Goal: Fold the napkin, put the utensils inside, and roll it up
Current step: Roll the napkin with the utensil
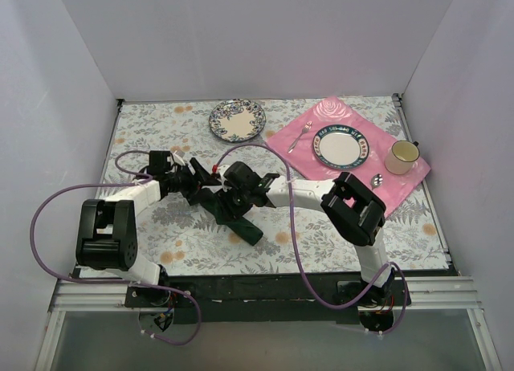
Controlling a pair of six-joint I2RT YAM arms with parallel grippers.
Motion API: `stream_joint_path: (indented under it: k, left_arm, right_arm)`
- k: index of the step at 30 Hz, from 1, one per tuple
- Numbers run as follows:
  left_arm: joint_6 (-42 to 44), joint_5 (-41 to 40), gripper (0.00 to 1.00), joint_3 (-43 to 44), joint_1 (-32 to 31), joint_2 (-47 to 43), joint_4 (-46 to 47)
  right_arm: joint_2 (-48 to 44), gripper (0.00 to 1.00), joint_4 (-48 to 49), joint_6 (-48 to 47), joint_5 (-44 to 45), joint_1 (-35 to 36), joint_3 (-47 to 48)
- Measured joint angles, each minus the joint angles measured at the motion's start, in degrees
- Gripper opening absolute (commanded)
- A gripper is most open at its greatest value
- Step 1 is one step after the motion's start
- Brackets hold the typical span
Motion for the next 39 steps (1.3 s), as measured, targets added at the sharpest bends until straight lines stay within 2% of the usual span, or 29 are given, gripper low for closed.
stream_joint_path:
  k: [8, 20, 25, 30, 33, 37, 39]
  left_arm:
    - [-2.4, 3.0, 0.65, 2.7, -0.3, -1.9, 0.2]
    - [-9.9, 5.2, 0.65, -3.8, -5.0, -0.2, 8.9]
    - [-8.4, 4.8, 0.65, -4.0, -6.0, -0.2, 7.8]
    - [-6.5, 4.6, 0.65, -4.3, -6.4, -0.2, 6.0]
    - [-5.6, 4.3, 0.65, -4.7, -6.4, -0.3, 4.8]
    - [-4.6, 4.0, 0.66, -4.7, -6.4, -0.4, 3.8]
    - [-4.3, 4.1, 0.66, -4.7, -6.4, -0.4, 3.7]
  right_arm:
    - [0.0, 0.63, -0.7, -0.3, 0.3, -0.1, 0.4]
    - [-0.5, 0.66, -2.8, -0.5, 0.1, 0.0, 0.4]
    - [-2.1, 0.72, -4.0, -0.6, 0.2, 0.0, 0.4]
    - [-8.0, 0.73, -4.0, -0.6, 0.0, 0.0, -1.6]
    - [-11.7, 0.66, -3.0, -0.6, -1.2, 0.0, -3.3]
    - [-13.6, 0.46, -0.3, -0.7, -5.0, -0.3, -6.1]
    - [-13.0, 0.42, 1.2, -0.7, -6.9, -0.5, -7.8]
